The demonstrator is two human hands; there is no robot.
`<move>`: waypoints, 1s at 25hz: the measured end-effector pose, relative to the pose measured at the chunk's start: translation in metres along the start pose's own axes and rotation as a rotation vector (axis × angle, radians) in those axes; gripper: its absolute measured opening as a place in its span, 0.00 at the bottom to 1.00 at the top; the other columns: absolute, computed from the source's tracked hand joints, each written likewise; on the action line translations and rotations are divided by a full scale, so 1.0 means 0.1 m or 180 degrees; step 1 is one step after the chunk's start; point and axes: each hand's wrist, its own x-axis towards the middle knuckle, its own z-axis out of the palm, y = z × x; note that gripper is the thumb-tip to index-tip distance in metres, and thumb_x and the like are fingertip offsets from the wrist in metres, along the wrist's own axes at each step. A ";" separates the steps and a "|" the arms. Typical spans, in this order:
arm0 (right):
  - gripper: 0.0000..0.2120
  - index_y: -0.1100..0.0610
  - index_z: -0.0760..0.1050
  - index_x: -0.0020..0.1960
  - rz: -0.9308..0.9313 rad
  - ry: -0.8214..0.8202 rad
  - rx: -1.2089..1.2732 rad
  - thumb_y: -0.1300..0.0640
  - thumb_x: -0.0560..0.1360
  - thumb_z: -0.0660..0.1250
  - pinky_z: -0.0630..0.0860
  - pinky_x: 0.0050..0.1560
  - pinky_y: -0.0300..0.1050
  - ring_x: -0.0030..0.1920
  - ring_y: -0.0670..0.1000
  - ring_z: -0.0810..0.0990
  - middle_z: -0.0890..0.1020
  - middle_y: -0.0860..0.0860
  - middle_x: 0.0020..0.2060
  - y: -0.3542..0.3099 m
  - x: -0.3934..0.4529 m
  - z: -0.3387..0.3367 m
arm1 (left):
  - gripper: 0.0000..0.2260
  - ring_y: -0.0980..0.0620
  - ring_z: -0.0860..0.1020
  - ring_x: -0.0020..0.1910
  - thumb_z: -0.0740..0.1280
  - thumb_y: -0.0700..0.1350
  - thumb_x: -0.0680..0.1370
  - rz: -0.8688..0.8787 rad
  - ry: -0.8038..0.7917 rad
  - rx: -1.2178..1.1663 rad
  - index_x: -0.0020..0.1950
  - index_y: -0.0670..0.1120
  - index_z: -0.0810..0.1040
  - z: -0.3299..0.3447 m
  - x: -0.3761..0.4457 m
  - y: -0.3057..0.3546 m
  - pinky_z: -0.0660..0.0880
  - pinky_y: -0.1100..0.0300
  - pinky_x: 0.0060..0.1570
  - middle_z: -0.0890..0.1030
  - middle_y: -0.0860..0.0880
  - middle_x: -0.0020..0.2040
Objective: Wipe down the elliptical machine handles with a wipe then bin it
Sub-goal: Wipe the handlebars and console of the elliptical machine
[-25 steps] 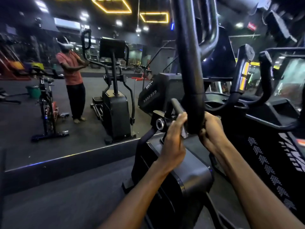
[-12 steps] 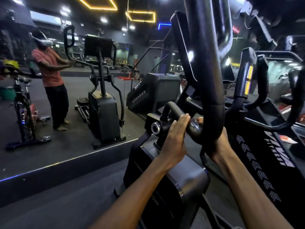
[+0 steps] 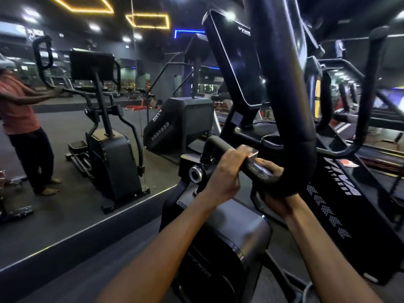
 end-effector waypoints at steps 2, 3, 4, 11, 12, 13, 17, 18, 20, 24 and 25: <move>0.13 0.60 0.73 0.55 0.0068 -0.0142 0.0238 0.68 0.82 0.50 0.75 0.28 0.34 0.30 0.45 0.78 0.78 0.52 0.38 0.06 -0.03 -0.03 | 0.21 0.46 0.66 0.74 0.64 0.32 0.78 -0.0341 0.0029 0.0002 0.71 0.40 0.70 0.00 0.04 -0.15 0.60 0.44 0.73 0.72 0.42 0.71; 0.14 0.60 0.73 0.54 0.0056 -0.0104 0.0346 0.68 0.83 0.49 0.76 0.28 0.35 0.31 0.46 0.78 0.79 0.53 0.39 0.12 -0.02 -0.05 | 0.21 0.47 0.64 0.75 0.64 0.32 0.78 -0.0307 -0.0001 -0.0003 0.71 0.40 0.70 0.01 0.04 -0.19 0.59 0.45 0.74 0.71 0.42 0.72; 0.15 0.60 0.74 0.53 0.0016 0.0050 0.0344 0.68 0.83 0.49 0.76 0.29 0.35 0.32 0.46 0.78 0.79 0.53 0.39 0.18 -0.01 -0.05 | 0.22 0.47 0.63 0.76 0.64 0.31 0.78 -0.0172 -0.0065 -0.0009 0.71 0.39 0.69 0.04 0.02 -0.22 0.58 0.46 0.75 0.70 0.42 0.73; 0.08 0.57 0.77 0.56 -0.0611 0.0906 -0.0843 0.65 0.79 0.66 0.72 0.27 0.37 0.28 0.46 0.73 0.75 0.51 0.30 0.68 0.23 0.24 | 0.26 0.47 0.59 0.78 0.62 0.31 0.77 0.0099 -0.0258 0.0080 0.75 0.38 0.64 0.04 0.07 -0.48 0.55 0.46 0.77 0.66 0.41 0.75; 0.09 0.54 0.79 0.57 -0.0711 0.0953 -0.0931 0.61 0.77 0.70 0.72 0.27 0.37 0.28 0.47 0.74 0.77 0.52 0.31 0.70 0.24 0.30 | 0.25 0.46 0.58 0.78 0.61 0.33 0.77 0.0274 -0.0338 0.0125 0.75 0.37 0.63 0.04 0.06 -0.52 0.53 0.47 0.77 0.66 0.40 0.75; 0.11 0.49 0.79 0.58 -0.0872 0.0979 -0.0995 0.58 0.76 0.72 0.73 0.28 0.38 0.30 0.47 0.76 0.79 0.51 0.34 0.72 0.26 0.35 | 0.25 0.46 0.59 0.77 0.60 0.33 0.77 0.0228 -0.0335 0.0118 0.75 0.37 0.64 0.03 0.09 -0.60 0.54 0.46 0.77 0.66 0.40 0.75; 0.18 0.42 0.76 0.62 -0.1423 0.1049 -0.1208 0.46 0.74 0.73 0.76 0.39 0.47 0.40 0.50 0.78 0.80 0.50 0.42 0.78 0.39 0.52 | 0.24 0.45 0.60 0.77 0.63 0.31 0.77 -0.0218 -0.0281 0.0091 0.74 0.37 0.66 0.04 0.18 -0.83 0.58 0.44 0.75 0.68 0.40 0.74; 0.18 0.43 0.76 0.62 -0.1479 0.1123 -0.1286 0.45 0.74 0.73 0.78 0.45 0.49 0.44 0.51 0.79 0.82 0.51 0.45 0.78 0.43 0.55 | 0.23 0.44 0.61 0.77 0.62 0.32 0.78 -0.0023 -0.0364 0.0104 0.74 0.37 0.66 0.06 0.17 -0.86 0.57 0.47 0.76 0.69 0.40 0.73; 0.18 0.43 0.76 0.62 -0.1528 0.1203 -0.1438 0.46 0.74 0.73 0.79 0.54 0.51 0.49 0.49 0.81 0.84 0.51 0.50 0.83 0.54 0.59 | 0.22 0.43 0.64 0.75 0.63 0.36 0.79 -0.0003 -0.0456 -0.0027 0.73 0.39 0.67 0.05 0.21 -0.97 0.61 0.48 0.74 0.70 0.40 0.72; 0.18 0.39 0.75 0.61 -0.1604 0.1384 -0.1537 0.40 0.73 0.72 0.79 0.58 0.62 0.51 0.52 0.82 0.84 0.53 0.53 0.94 0.70 0.63 | 0.22 0.42 0.68 0.71 0.66 0.41 0.79 -0.0503 -0.0426 -0.0206 0.72 0.43 0.68 0.03 0.33 -1.18 0.66 0.47 0.70 0.73 0.42 0.68; 0.17 0.38 0.76 0.60 -0.1717 0.1421 -0.1528 0.40 0.73 0.72 0.78 0.58 0.63 0.52 0.54 0.82 0.84 0.52 0.53 0.96 0.73 0.62 | 0.21 0.44 0.66 0.73 0.65 0.38 0.79 -0.0409 -0.0485 -0.0234 0.72 0.42 0.68 0.08 0.33 -1.20 0.64 0.50 0.73 0.73 0.42 0.69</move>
